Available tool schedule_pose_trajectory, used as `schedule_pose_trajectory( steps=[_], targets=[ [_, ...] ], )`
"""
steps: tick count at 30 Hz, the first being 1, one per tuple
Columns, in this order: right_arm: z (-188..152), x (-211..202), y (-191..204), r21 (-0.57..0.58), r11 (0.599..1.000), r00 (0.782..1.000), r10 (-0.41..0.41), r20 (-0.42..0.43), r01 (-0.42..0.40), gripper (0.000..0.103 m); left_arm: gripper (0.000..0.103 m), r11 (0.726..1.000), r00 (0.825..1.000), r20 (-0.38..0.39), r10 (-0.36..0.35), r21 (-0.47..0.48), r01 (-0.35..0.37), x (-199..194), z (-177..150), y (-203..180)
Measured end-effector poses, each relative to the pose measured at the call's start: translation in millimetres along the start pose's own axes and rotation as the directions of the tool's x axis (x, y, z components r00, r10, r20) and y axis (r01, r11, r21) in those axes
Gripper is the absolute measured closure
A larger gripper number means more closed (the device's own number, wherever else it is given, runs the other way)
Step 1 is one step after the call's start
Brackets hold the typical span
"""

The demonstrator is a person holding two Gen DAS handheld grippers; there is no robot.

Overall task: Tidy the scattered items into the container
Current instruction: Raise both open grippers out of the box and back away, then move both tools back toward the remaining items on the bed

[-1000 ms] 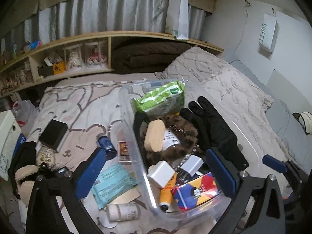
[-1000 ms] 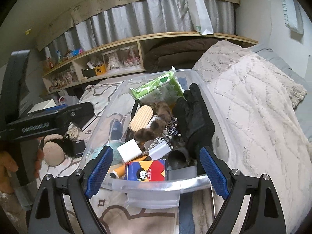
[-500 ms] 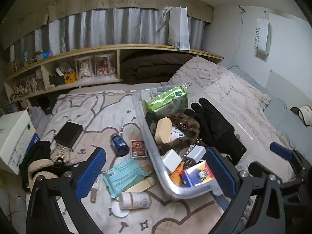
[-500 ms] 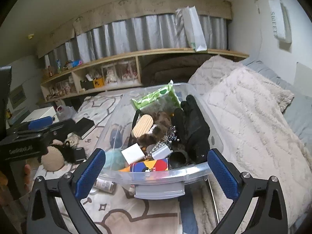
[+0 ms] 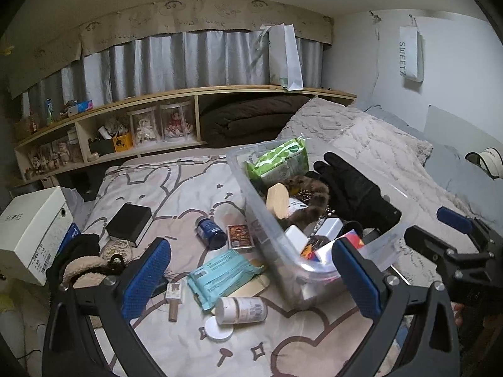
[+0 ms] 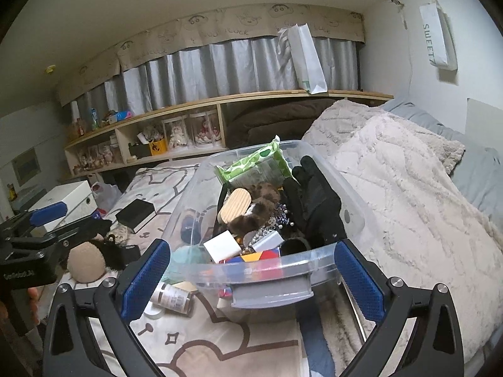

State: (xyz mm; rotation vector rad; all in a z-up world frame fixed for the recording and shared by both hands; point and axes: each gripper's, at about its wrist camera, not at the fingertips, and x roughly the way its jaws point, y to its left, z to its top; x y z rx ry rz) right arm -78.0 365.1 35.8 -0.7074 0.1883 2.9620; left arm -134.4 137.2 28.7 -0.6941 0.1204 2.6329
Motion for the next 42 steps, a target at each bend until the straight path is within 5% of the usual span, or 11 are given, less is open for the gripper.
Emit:
schedule_pose_trajectory(
  steps=[24,42],
  targets=[
    [-27.0,13.8,12.1,0.025,0.999,1.0,-0.031,0.001,0.031,0.0,0.0,0.998,1.0,-0.001,0.027,-0.062,-0.027,5.4,-38.3,46.8],
    [-67.9,53.1,97.7,-0.036,0.991,0.98,0.125,-0.153,-0.131,0.0,0.0,0.988,0.993,-0.079,0.09,-0.12,-0.099,19.1,-73.7,112.2]
  ],
)
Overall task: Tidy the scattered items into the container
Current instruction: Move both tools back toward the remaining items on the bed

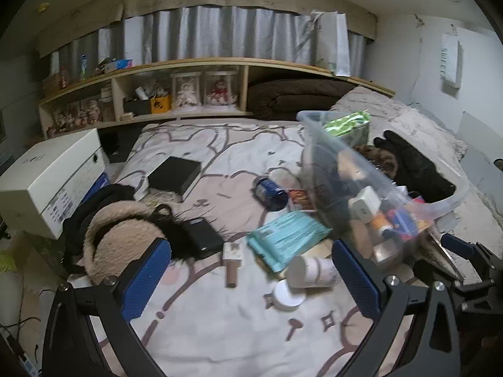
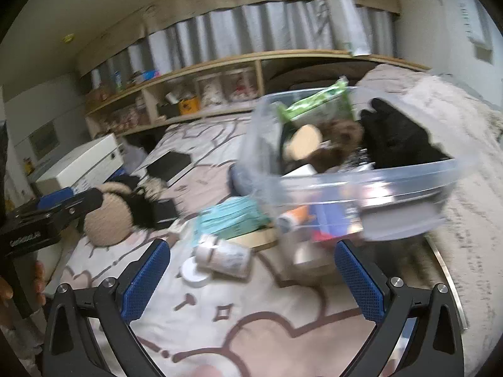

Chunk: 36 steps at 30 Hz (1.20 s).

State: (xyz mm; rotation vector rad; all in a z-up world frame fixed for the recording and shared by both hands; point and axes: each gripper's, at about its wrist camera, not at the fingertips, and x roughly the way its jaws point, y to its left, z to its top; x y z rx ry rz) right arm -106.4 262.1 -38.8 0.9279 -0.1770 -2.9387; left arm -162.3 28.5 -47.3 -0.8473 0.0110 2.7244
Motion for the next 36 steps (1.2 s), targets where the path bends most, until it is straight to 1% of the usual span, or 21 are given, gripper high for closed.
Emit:
schedule_pose_trajectory(
  steps=[3,8,11,15,17,20,23,26,28,33,36],
  targets=[
    [-2.6,10.5,19.4,-0.048,0.998,1.0,0.027,-0.017,-0.027,0.0,0.0,1.0,1.0,-0.016,0.024,-0.013,-0.024,3.6,-6.0,14.0],
    [-8.6,29.3,43.8,-0.09,0.994,0.996,0.064,-0.055,-0.068,0.0,0.0,0.997,0.998,-0.033,0.062,-0.034,-0.063,10.6,-15.9,34.0],
    [-14.5,42.9,55.1,-0.108,0.991,0.994,0.075,-0.081,-0.083,0.0,0.0,0.995,0.995,-0.034,0.09,-0.033,-0.091,14.5,-20.3,43.5],
    [-22.1,59.8,62.9,-0.11,0.988,0.988,0.094,-0.119,-0.107,0.0,0.0,0.993,0.994,-0.047,0.098,-0.063,-0.101,19.8,-24.9,55.4],
    [-27.2,68.5,64.1,-0.098,0.985,0.982,0.125,-0.141,-0.14,0.0,0.0,0.991,0.993,-0.059,0.102,-0.081,-0.106,23.4,-27.8,62.3],
    [-36.0,81.5,61.2,-0.048,0.973,0.96,0.212,-0.181,-0.224,0.0,0.0,0.988,0.991,-0.081,0.105,-0.11,-0.113,29.2,-32.6,73.3],
    [-44.5,94.8,63.5,-0.044,0.965,0.943,0.242,-0.229,-0.259,0.0,0.0,0.984,0.988,-0.104,0.113,-0.122,-0.126,34.4,-37.5,82.0],
    [-51.6,110.0,66.1,-0.046,0.959,0.925,0.257,-0.28,-0.28,0.0,0.0,0.981,0.983,-0.136,0.126,-0.129,-0.144,39.7,-41.2,88.8],
    [-54.9,119.8,66.6,-0.047,0.957,0.917,0.261,-0.303,-0.288,0.0,0.0,0.979,0.982,-0.145,0.118,-0.146,-0.14,42.4,-43.7,93.6],
    [-58.0,145.6,66.0,-0.087,0.96,0.915,0.223,-0.336,-0.266,0.0,0.0,0.976,0.978,-0.186,0.099,-0.174,-0.132,52.2,-48.5,100.7],
    [-57.0,158.2,63.2,-0.083,0.96,0.911,0.222,-0.347,-0.266,0.0,0.0,0.975,0.973,-0.21,0.092,-0.181,-0.131,59.6,-50.8,102.7]
  ],
)
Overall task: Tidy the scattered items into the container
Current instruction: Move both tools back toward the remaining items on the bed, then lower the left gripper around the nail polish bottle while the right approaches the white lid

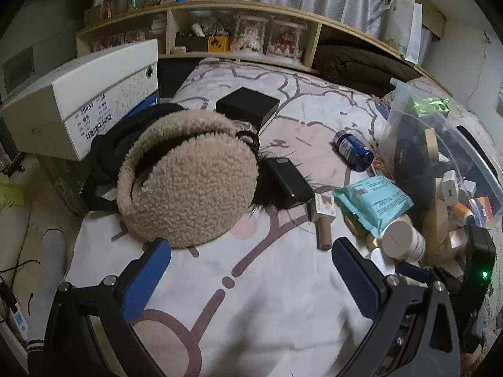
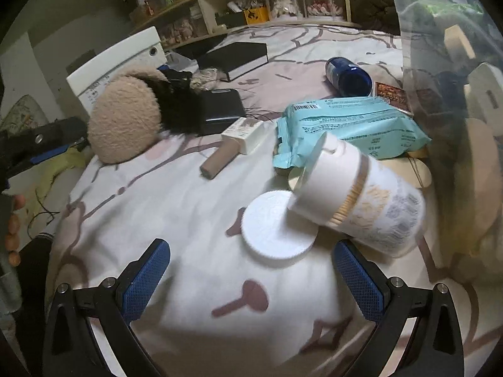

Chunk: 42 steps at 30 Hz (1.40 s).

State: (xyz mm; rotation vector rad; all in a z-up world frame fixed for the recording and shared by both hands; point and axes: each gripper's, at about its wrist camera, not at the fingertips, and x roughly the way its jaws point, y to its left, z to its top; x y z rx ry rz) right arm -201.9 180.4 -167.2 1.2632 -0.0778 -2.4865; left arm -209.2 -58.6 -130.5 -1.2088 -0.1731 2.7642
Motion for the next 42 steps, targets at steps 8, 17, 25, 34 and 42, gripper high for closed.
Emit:
schedule_pose_trajectory(
  steps=[8,17,25,34,42],
  targets=[
    [13.0,18.2,5.3,-0.064,0.995,0.997,0.071,-0.016,-0.072,0.0,0.002,0.991,0.994,-0.054,-0.096,-0.1,0.09,19.7,4.2,7.2],
    [2.8,12.5,43.1,-0.174,0.954,0.969,0.23,-0.091,-0.243,0.0,0.03,0.981,0.98,-0.058,-0.188,-0.068,0.184,36.9,11.6,-14.5],
    [-10.3,8.2,54.0,-0.173,0.951,0.962,0.233,-0.146,-0.256,0.0,0.062,0.967,0.958,-0.142,-0.25,0.022,0.255,69.9,5.6,-43.8],
    [-23.7,4.5,47.8,-0.165,0.966,0.976,0.18,-0.121,-0.199,0.0,0.067,0.958,0.939,-0.223,-0.262,0.059,0.281,101.1,-6.0,-64.9],
    [-18.5,4.7,34.7,-0.061,0.971,0.969,0.226,-0.098,-0.233,0.0,0.087,0.964,0.948,-0.21,-0.24,0.063,0.257,106.4,-8.3,-61.3]
  ],
)
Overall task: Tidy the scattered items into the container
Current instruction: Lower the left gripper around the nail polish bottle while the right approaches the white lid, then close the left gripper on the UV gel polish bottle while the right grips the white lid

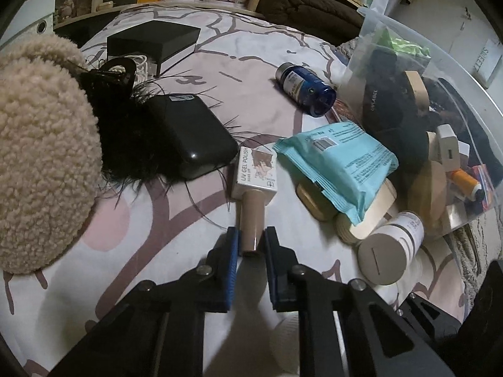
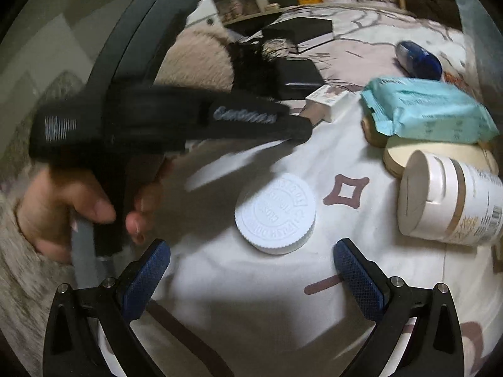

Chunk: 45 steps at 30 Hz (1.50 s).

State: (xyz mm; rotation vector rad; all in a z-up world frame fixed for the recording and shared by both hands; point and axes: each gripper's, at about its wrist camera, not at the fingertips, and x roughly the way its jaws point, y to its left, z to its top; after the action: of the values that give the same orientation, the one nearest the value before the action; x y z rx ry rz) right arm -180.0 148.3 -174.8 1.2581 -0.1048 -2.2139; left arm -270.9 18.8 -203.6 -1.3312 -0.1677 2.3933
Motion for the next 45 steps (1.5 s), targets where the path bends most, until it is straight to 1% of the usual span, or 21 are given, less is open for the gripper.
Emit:
schedule_pose_trajectory(
  steps=[2,6,10,13,17,21,23,27,30,31,32,33,34,37,38,40,42,44,45],
  targets=[
    [2.6,-0.9,-3.3,0.011,1.0,1.0,0.008,0.003,-0.008,0.0,0.087,1.0,1.0,0.001,0.003,0.009,-0.003,-2.2,-0.4,-1.4],
    [6.2,-1.9,-7.3,0.013,1.0,1.0,-0.004,0.002,0.004,0.0,0.087,1.0,1.0,-0.012,0.009,0.015,-0.009,-7.8,-3.5,0.0],
    [10.2,-1.6,-9.8,0.021,1.0,1.0,-0.01,-0.007,0.01,0.0,0.087,1.0,0.999,-0.025,0.024,0.007,-0.024,-18.1,-10.7,6.4],
    [13.1,-3.8,-14.8,0.03,0.999,0.999,-0.025,0.023,0.024,0.0,0.087,0.999,0.998,-0.034,0.045,-0.01,-0.046,-28.3,-19.7,14.1],
    [16.0,-2.5,-15.0,0.001,0.997,0.996,-0.073,0.049,0.073,0.0,0.087,0.997,0.996,-0.055,0.07,-0.03,-0.071,-43.4,-34.5,26.2],
    [13.9,1.0,-7.5,-0.04,0.994,0.993,-0.098,0.059,0.101,0.0,0.087,0.993,0.99,-0.073,0.117,-0.015,-0.118,-61.4,-48.0,35.6],
    [12.5,2.4,-2.4,-0.063,0.989,0.99,-0.13,0.06,0.134,0.0,0.087,0.992,0.989,-0.09,0.118,-0.031,-0.121,-69.7,-55.5,42.1],
    [11.2,5.5,0.7,-0.073,0.984,0.986,-0.156,0.057,0.16,0.0,0.087,0.992,0.988,-0.114,0.107,-0.061,-0.114,-82.1,-71.4,46.0],
    [14.2,3.0,0.8,-0.056,0.984,0.984,-0.167,0.06,0.171,0.0,0.087,0.989,0.99,-0.101,0.096,-0.099,-0.106,-88.9,-80.6,45.1],
    [16.4,1.9,1.6,-0.046,0.983,0.983,-0.178,0.053,0.18,0.0,0.084,0.988,0.992,-0.089,0.094,-0.117,-0.105,-90.2,-81.8,45.8],
    [18.7,1.2,2.2,-0.033,0.982,0.981,-0.187,0.045,0.188,0.0,0.079,0.986,0.992,-0.078,0.097,-0.129,-0.107,-90.2,-81.8,46.2],
    [20.5,-0.1,2.2,-0.018,0.981,0.981,-0.19,0.049,0.191,0.0,0.066,0.985,0.992,-0.067,0.105,-0.13,-0.113,-89.5,-80.6,45.4],
    [22.1,-1.6,2.0,-0.004,0.982,0.98,-0.19,0.058,0.191,0.0,0.056,0.985,0.992,-0.053,0.113,-0.124,-0.119,-88.5,-78.4,43.3],
    [23.5,0.9,-0.1,0.004,0.984,0.983,-0.178,0.047,0.178,0.0,0.056,0.989,0.991,-0.005,0.135,-0.068,-0.135,-84.2,-69.6,32.1],
    [22.9,2.0,-1.4,0.003,0.984,0.983,-0.179,0.042,0.179,0.005,0.055,0.988,0.989,0.002,0.148,-0.048,-0.148,-81.4,-66.9,28.5],
    [21.7,4.9,-5.5,0.006,0.981,0.981,-0.192,0.028,0.192,0.019,0.055,0.986,0.986,-0.002,0.165,-0.024,-0.165,-74.6,-63.4,24.8],
    [20.6,7.6,-7.8,-0.004,0.982,0.982,-0.187,0.014,0.187,0.022,0.055,0.983,0.983,-0.007,0.186,0.002,-0.186,-67.6,-61.2,21.8],
    [20.8,6.8,-6.2,-0.022,0.984,0.984,-0.175,0.016,0.175,0.03,0.055,0.979,0.979,-0.005,0.204,0.023,-0.204,-63.3,-59.2,21.7],
    [21.2,6.6,-5.0,-0.027,0.986,0.986,-0.166,0.014,0.166,0.037,0.055,0.977,0.978,-0.004,0.21,0.025,-0.21,-61.7,-58.2,22.7]
  ],
)
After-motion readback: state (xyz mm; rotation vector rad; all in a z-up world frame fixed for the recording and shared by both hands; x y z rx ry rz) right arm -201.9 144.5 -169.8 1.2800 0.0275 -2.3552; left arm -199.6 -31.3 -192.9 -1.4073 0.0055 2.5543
